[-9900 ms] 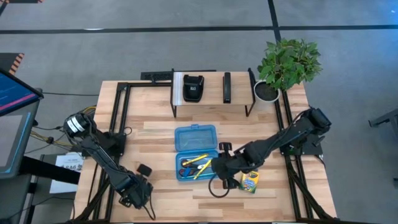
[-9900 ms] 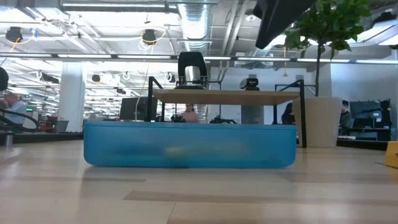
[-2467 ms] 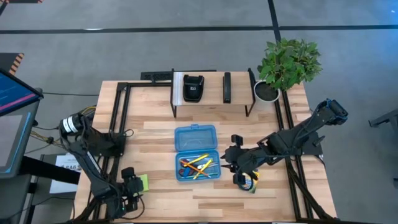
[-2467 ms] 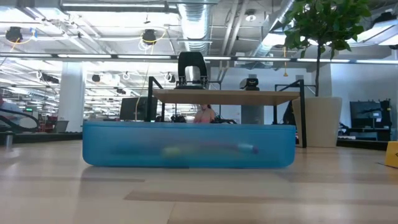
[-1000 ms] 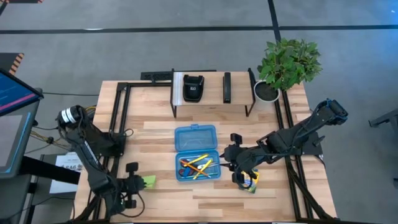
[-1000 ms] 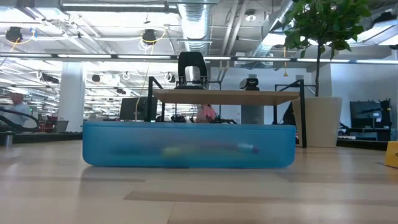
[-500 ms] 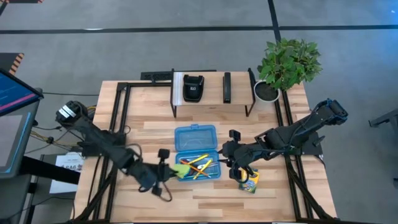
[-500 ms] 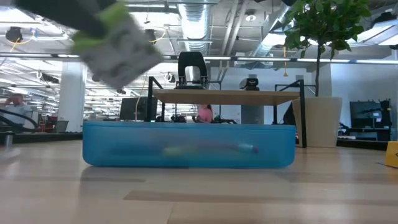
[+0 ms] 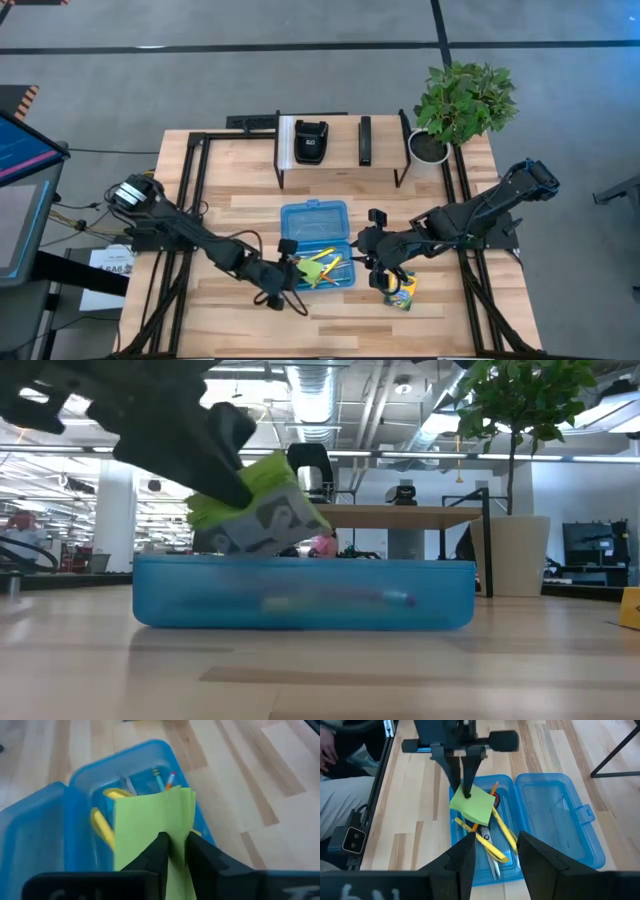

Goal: Pack school essentials
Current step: Put the green sticky note into the supply box, then put the crayon box into the supply box

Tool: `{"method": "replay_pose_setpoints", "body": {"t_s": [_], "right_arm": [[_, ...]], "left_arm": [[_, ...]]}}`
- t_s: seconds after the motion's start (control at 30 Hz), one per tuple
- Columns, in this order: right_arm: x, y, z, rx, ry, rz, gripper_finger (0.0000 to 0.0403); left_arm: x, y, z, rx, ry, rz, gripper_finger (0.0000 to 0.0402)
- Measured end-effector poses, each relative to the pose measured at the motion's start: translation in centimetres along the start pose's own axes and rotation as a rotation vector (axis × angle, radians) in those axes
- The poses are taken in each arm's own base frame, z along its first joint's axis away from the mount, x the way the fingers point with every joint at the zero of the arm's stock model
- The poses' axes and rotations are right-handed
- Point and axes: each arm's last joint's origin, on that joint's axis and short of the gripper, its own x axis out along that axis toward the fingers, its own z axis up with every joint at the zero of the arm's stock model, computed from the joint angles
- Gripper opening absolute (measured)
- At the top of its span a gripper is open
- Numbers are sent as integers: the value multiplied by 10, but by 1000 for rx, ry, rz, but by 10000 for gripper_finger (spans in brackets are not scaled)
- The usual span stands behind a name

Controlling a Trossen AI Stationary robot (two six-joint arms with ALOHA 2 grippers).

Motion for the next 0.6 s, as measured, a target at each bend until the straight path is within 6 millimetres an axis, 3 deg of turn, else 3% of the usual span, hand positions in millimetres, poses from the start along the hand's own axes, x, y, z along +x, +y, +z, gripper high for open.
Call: {"method": "replay_pose_setpoints", "body": {"t_s": [0.17,0.4,0.6], "right_arm": [[0,0,0,-1,1,-1,166],[0,0,0,-1,5,-1,166],[0,0,-1,-2,6,-1,166]], "left_arm": [[10,-5,6,-18,100,-65,106],[7,-2,10,-16,118,14,206],[4,0,12,-7,106,39,229]]}}
